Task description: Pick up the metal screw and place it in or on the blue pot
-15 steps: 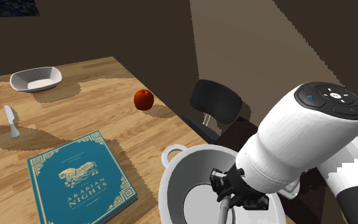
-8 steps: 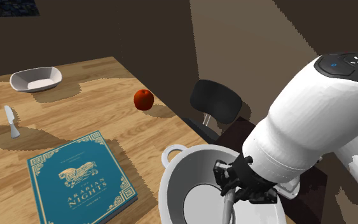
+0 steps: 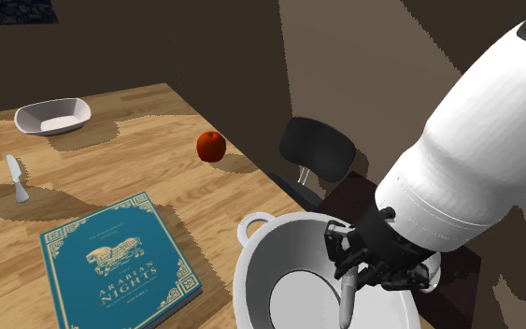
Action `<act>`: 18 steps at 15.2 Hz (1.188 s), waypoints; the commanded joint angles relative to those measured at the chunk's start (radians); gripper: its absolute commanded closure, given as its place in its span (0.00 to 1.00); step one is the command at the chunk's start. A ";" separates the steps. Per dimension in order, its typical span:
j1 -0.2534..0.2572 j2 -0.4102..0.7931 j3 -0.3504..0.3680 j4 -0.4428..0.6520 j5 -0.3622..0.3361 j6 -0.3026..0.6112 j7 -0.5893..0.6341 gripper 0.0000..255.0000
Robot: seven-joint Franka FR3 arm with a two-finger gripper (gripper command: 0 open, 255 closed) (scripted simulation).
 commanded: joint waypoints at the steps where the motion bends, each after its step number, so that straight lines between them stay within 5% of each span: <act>1: -0.006 0.004 -0.016 0.021 -0.015 -0.019 0.001 1.00; 3: -0.020 0.010 -0.054 0.018 -0.045 -0.027 -0.033 1.00; 18: -0.014 0.022 0.094 -0.122 0.073 0.145 -0.059 1.00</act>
